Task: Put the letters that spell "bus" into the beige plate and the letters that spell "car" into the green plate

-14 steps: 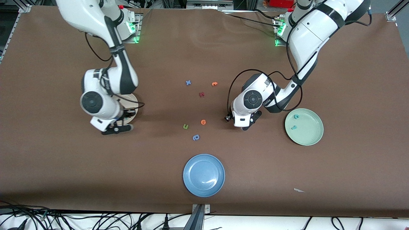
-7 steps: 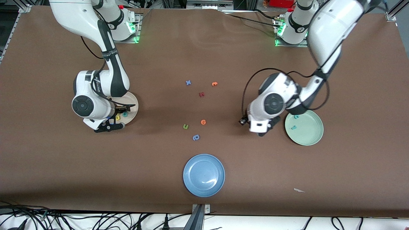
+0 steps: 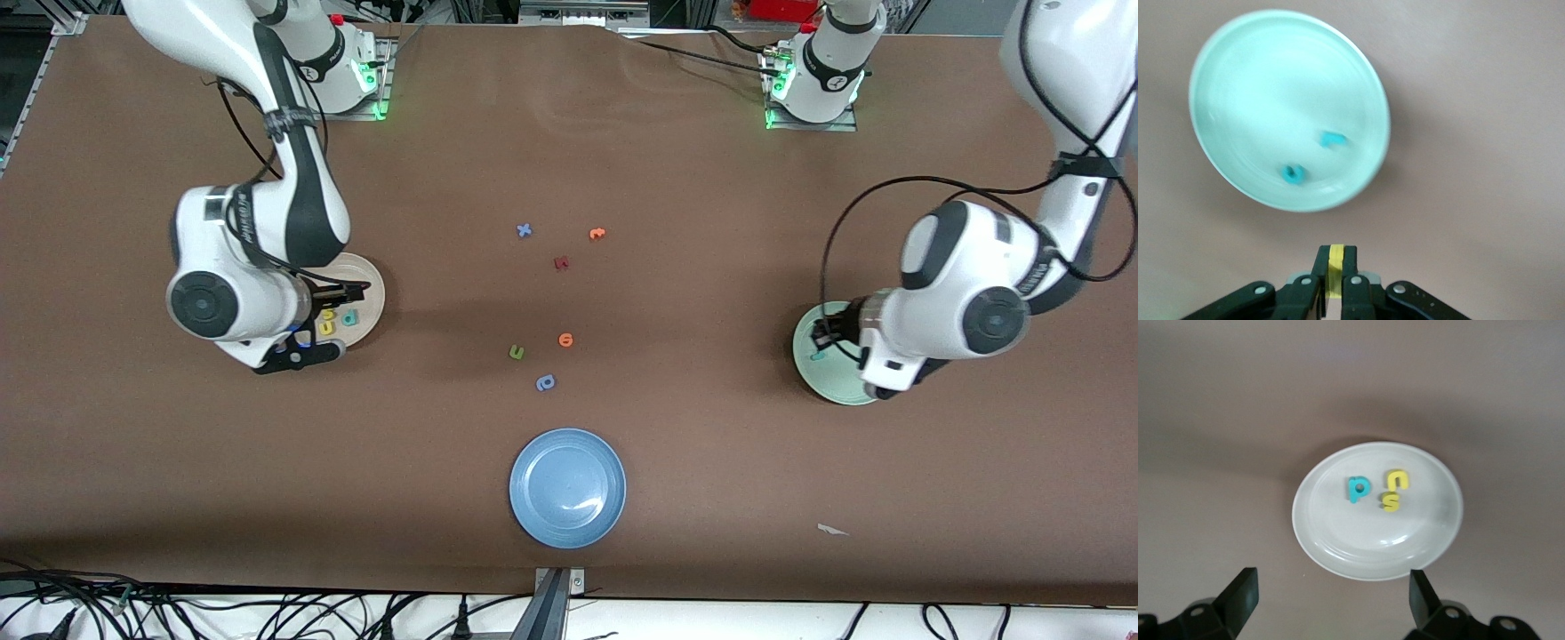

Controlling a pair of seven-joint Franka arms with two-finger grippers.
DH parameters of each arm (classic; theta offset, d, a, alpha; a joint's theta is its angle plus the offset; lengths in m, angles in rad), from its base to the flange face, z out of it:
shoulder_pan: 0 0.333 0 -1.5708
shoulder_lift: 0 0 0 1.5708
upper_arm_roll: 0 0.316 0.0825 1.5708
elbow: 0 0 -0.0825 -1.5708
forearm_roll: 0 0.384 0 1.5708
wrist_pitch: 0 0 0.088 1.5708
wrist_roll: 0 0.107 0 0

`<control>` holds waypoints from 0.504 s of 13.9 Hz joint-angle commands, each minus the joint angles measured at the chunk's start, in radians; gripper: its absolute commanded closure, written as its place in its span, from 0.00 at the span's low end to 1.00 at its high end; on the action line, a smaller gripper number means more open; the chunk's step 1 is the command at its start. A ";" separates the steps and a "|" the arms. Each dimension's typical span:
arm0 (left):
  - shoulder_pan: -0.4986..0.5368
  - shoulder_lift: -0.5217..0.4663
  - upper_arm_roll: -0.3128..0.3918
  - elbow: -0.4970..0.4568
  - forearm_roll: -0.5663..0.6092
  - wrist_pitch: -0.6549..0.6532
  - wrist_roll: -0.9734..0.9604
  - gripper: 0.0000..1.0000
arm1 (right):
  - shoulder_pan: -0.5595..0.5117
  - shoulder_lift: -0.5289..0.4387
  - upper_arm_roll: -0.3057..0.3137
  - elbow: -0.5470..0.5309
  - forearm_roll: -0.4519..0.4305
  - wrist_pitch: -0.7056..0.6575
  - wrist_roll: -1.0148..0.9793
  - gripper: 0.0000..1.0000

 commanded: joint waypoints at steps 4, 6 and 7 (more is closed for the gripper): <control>0.064 0.081 0.002 0.011 0.176 -0.004 0.152 1.00 | -0.056 -0.050 -0.103 0.287 0.058 -0.155 -0.019 0.00; 0.064 0.100 0.002 0.012 0.176 -0.002 0.148 0.84 | -0.116 -0.119 -0.055 0.304 0.051 -0.168 -0.016 0.00; 0.066 0.100 0.002 0.014 0.173 -0.002 0.148 0.54 | -0.169 -0.171 -0.032 0.297 0.049 -0.163 -0.014 0.00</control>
